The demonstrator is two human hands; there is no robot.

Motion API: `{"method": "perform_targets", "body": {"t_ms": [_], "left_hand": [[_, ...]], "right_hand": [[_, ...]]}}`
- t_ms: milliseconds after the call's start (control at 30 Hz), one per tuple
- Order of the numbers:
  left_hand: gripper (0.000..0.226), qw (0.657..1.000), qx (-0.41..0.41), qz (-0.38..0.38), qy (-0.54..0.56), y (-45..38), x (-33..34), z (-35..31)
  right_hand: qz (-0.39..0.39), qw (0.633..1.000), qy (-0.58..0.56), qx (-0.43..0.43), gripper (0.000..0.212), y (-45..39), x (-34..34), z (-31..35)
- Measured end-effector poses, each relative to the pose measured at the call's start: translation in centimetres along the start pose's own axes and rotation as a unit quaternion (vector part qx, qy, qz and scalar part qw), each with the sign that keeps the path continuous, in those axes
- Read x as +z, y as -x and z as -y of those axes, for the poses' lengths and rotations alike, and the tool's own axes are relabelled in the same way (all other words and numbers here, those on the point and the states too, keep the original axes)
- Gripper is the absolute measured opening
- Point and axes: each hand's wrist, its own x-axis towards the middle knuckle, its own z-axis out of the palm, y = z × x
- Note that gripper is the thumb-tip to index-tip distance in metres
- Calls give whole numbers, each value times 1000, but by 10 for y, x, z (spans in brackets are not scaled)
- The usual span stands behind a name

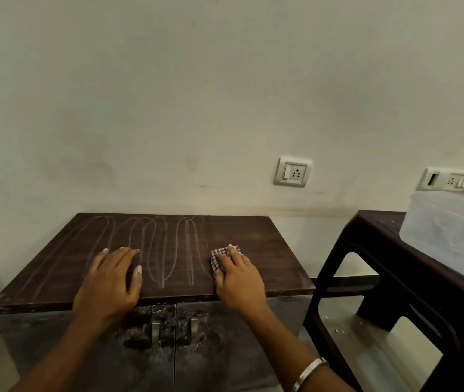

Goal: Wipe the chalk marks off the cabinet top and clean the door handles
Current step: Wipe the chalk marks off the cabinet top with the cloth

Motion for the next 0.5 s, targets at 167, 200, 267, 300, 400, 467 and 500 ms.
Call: {"method": "perform_targets", "body": {"t_ms": [167,200,267,300,400,467,500], "left_hand": [[59,1000,2,0,-3,0,1,2],[59,1000,5,-1,-1,0,1,2],[59,1000,8,-7,1,-1,1,1],[59,1000,8,-7,-1,-1,1,0],[61,1000,2,-5,-2,-2,4,1],[61,1000,-2,0,-2,-1,5,2],[62,1000,-2,0,-1,-1,5,2]], "right_hand": [[-26,997,34,71,51,10,-21,-45],[-34,994,39,93,51,13,-26,-57],[-49,989,42,131,51,18,-35,-80],[-54,987,41,146,51,22,-39,-90],[-53,983,18,175,52,28,-48,-106],[-52,982,3,182,52,28,-50,-107],[-53,981,3,186,53,28,-49,-105]]}}
